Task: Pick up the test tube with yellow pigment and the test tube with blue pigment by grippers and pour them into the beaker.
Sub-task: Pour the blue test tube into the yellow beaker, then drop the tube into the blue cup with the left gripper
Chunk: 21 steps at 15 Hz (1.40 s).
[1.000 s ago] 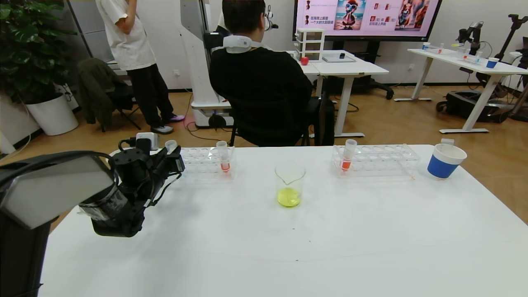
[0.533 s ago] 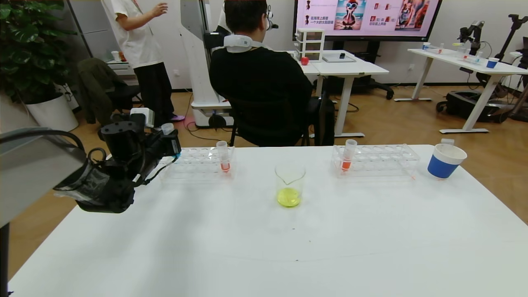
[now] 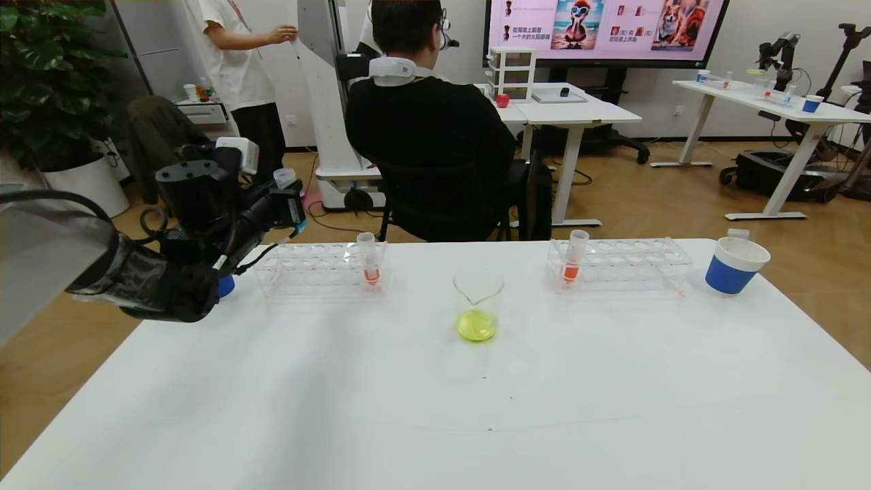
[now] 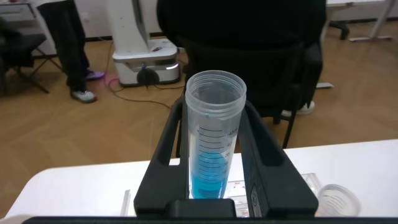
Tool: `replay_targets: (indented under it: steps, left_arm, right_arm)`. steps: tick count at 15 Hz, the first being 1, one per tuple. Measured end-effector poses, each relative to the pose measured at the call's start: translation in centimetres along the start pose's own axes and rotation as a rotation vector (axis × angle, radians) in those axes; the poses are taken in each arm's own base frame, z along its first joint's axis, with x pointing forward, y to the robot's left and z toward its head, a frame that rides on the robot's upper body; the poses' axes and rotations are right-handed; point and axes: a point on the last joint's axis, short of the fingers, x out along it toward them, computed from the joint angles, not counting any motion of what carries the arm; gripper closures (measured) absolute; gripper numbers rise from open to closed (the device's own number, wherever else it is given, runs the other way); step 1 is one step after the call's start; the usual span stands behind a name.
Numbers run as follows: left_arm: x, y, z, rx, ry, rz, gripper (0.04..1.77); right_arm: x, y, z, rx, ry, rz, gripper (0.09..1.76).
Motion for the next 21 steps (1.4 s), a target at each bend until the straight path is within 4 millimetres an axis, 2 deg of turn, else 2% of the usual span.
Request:
replay_targets:
  steps: [3,4,8,11,15,21]
  left_arm:
    - [-0.1,-2.9,1.9,0.052,-0.037,-0.263,1.31]
    - [-0.2,-4.4,2.5,0.054,-0.061,-0.362,1.31]
    - [0.0,-9.6,5.2,0.121,-0.187,-0.565,1.31]
    - [0.0,-13.3,4.0,0.243,-0.246,-0.688,1.31]
    - [0.3,-16.7,1.1,0.396,-0.362,-0.748,1.31]
    - [0.8,-18.2,-2.7,0.639,-0.474,-0.858,1.31]
  right_arm:
    - [0.0,0.0,0.0,0.0,0.0,0.0,0.11]
    - [0.0,0.0,0.0,0.0,0.0,0.0,0.11]
    - [0.0,0.0,0.0,0.0,0.0,0.0,0.11]
    - [0.0,0.0,0.0,0.0,0.0,0.0,0.11]
    - [0.0,0.0,0.0,0.0,0.0,0.0,0.11]
    - [0.0,0.0,0.0,0.0,0.0,0.0,0.11]
